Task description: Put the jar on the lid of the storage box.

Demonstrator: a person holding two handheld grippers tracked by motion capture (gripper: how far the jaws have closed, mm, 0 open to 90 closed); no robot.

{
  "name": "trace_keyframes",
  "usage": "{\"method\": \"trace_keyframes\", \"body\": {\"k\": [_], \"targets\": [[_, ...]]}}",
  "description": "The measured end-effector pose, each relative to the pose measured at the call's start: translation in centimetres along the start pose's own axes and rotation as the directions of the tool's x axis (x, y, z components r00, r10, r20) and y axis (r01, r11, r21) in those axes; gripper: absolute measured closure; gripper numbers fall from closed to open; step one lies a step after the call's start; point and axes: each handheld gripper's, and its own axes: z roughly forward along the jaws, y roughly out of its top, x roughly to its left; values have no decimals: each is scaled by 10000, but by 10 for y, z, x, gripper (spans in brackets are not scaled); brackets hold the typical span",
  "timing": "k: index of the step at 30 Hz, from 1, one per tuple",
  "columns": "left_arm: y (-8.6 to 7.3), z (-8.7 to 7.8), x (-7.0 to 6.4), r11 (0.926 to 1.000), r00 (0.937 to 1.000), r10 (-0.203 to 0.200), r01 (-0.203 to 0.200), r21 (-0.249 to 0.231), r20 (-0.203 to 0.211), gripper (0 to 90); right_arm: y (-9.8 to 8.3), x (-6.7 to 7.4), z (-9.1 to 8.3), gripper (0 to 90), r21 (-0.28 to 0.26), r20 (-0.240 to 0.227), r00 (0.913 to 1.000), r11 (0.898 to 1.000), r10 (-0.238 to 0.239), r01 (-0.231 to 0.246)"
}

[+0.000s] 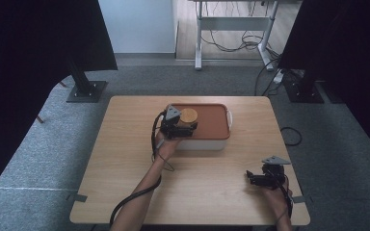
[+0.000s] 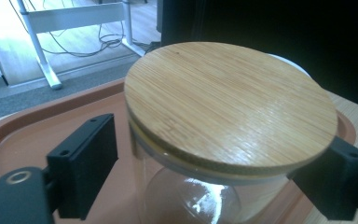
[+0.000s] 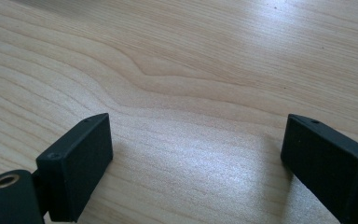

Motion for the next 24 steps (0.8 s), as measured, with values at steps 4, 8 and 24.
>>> {"method": "trace_keyframes", "body": {"k": [4,8,24], "targets": [[1,-4,1,9999,10000,91,-91,-59,-29,75,0,0,0,84,1,1,10000,10000,-1,1],[3,-9,1,9997,9998,211,-210,-132,16,69,0,0,0,84,0,2,10000,10000,0,0],[5,-35,-1,9950,9950,992,-992,-84,-88,56,0,0,0,84,-2,2,10000,10000,-1,1]]}}
